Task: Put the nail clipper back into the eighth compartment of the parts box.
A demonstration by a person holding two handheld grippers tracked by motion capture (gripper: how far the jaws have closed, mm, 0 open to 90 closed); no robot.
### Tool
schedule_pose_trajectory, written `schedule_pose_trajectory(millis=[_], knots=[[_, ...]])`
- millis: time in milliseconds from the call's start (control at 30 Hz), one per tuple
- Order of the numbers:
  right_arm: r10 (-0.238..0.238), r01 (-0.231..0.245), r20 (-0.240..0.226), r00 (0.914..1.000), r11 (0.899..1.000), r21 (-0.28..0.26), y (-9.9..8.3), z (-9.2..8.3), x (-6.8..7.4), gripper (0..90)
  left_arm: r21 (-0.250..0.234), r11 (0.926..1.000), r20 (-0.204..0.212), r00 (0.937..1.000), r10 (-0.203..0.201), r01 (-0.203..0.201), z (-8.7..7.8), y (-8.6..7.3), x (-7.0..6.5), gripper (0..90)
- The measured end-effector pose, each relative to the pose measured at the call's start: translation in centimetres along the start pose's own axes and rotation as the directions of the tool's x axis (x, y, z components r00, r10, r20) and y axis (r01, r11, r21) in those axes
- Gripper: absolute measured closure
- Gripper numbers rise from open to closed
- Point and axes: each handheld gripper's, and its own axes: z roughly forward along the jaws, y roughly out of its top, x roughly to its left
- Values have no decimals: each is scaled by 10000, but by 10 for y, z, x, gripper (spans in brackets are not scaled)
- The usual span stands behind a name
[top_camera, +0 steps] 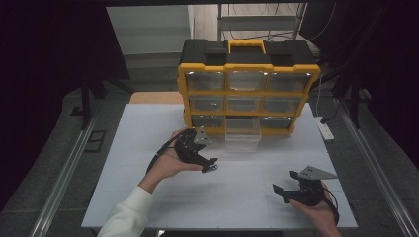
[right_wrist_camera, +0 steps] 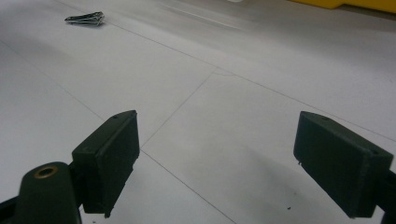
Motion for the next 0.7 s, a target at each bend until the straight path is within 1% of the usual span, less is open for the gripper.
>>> schedule_pose_trajectory(millis=[233,567,700], knots=[[-3,3,-6,10000,10000,1,0,0,0,144,158,9998,168,9998,95,-97,8,5,1,119],[5,-5,7,10000,10000,50,0,0,0,144,478,9989,380,9993,6,-25,18,3,5,117],[3,-3,4,10000,10000,50,0,0,0,144,600,9981,498,9987,74,-104,23,4,4,116]])
